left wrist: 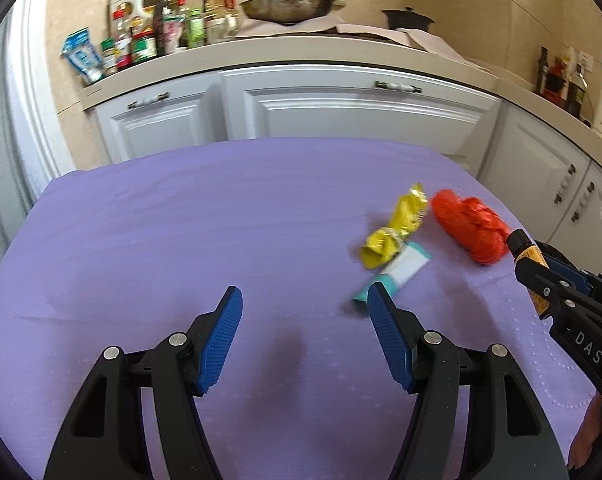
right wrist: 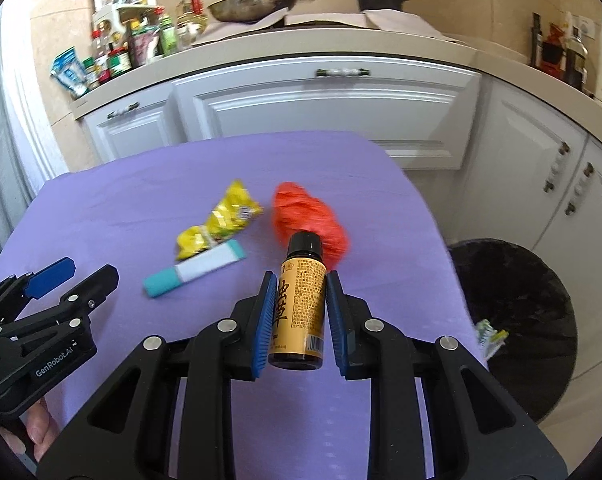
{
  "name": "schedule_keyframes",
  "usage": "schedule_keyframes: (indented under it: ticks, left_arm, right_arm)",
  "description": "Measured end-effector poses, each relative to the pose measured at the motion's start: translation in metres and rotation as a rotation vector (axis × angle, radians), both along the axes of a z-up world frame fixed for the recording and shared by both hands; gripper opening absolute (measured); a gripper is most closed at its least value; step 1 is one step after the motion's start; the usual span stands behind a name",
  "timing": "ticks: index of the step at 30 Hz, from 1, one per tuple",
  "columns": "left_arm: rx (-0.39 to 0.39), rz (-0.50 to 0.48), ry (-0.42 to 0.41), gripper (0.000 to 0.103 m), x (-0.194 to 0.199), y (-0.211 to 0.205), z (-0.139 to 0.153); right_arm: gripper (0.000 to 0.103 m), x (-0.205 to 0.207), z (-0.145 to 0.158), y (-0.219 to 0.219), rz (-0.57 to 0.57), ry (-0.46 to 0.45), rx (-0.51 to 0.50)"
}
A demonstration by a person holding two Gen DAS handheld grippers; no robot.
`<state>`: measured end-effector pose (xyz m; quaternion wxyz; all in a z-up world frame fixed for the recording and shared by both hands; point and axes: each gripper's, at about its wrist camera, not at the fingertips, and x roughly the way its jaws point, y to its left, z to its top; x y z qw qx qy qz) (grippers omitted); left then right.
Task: Collect trash
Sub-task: 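Grasp the white tube with teal cap with the left gripper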
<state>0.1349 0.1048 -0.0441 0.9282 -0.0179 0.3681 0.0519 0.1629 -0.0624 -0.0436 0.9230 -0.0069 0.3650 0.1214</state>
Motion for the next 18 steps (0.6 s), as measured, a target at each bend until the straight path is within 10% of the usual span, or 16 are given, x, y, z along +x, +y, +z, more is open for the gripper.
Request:
schedule_keyframes:
  ticks: [18]
  left_arm:
    - [0.03, -0.091, 0.102, 0.064, 0.039, -0.036, -0.022]
  right_arm:
    - [0.025, 0.018, -0.02, -0.059, -0.076, 0.049, 0.03]
